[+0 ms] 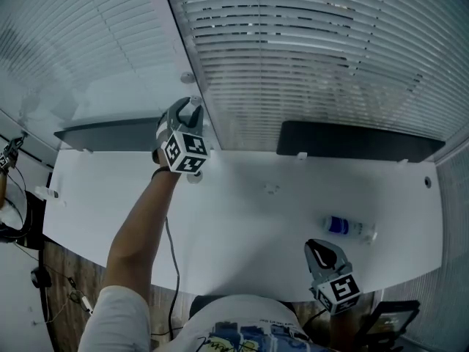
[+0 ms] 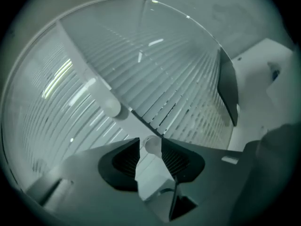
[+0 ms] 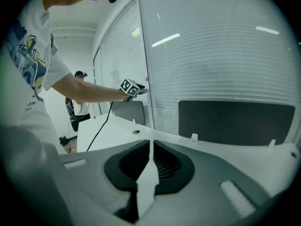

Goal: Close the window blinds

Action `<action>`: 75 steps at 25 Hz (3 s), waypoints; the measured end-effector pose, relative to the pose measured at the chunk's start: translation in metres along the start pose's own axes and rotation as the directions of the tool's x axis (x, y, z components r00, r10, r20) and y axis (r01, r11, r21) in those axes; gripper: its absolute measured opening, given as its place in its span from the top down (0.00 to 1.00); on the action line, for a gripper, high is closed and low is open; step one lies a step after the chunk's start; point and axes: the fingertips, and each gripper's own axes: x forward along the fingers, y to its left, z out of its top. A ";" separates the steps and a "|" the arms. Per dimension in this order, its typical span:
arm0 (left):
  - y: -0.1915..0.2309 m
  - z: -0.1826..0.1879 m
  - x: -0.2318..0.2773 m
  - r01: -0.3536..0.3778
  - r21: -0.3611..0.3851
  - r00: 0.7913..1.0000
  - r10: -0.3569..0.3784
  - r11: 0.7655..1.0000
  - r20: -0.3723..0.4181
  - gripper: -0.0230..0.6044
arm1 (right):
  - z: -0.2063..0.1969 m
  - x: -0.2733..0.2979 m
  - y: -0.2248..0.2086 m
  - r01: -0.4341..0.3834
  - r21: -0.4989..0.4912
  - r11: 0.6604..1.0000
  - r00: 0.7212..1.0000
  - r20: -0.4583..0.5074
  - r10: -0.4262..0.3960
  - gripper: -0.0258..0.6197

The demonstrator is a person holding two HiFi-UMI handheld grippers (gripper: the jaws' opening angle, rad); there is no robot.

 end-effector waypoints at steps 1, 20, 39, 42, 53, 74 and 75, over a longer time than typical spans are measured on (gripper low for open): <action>-0.002 0.001 0.001 0.002 0.083 1.000 -0.001 0.997 -0.004 0.73 | 0.001 0.000 0.000 -0.002 -0.002 1.000 1.000 -0.002 0.002 0.94; -0.017 -0.006 0.016 0.004 0.544 0.998 0.032 0.839 -0.057 0.77 | -0.001 0.000 0.000 -0.003 0.000 1.000 1.000 -0.009 0.003 0.94; 0.000 -0.007 0.015 -0.005 -0.359 0.997 -0.020 0.933 -0.068 0.77 | 0.001 0.002 0.001 -0.009 -0.003 1.000 1.000 -0.006 0.008 0.94; 0.003 -0.009 0.015 0.000 -0.528 0.998 -0.033 0.849 -0.053 0.77 | 0.001 0.002 0.001 -0.008 -0.003 1.000 1.000 -0.005 0.008 0.94; 0.003 -0.014 0.015 0.089 -0.900 0.995 -0.079 0.427 0.061 0.77 | 0.002 0.002 0.001 -0.012 -0.005 1.000 1.000 0.000 0.012 0.94; -0.010 -0.002 0.006 0.015 0.213 0.999 -0.009 0.977 -0.033 0.69 | 0.002 0.002 0.001 -0.014 -0.005 1.000 1.000 -0.004 0.014 0.94; -0.011 -0.003 0.008 0.016 0.283 0.999 -0.005 0.959 -0.039 0.69 | 0.002 0.002 0.001 -0.013 -0.005 1.000 1.000 -0.004 0.013 0.94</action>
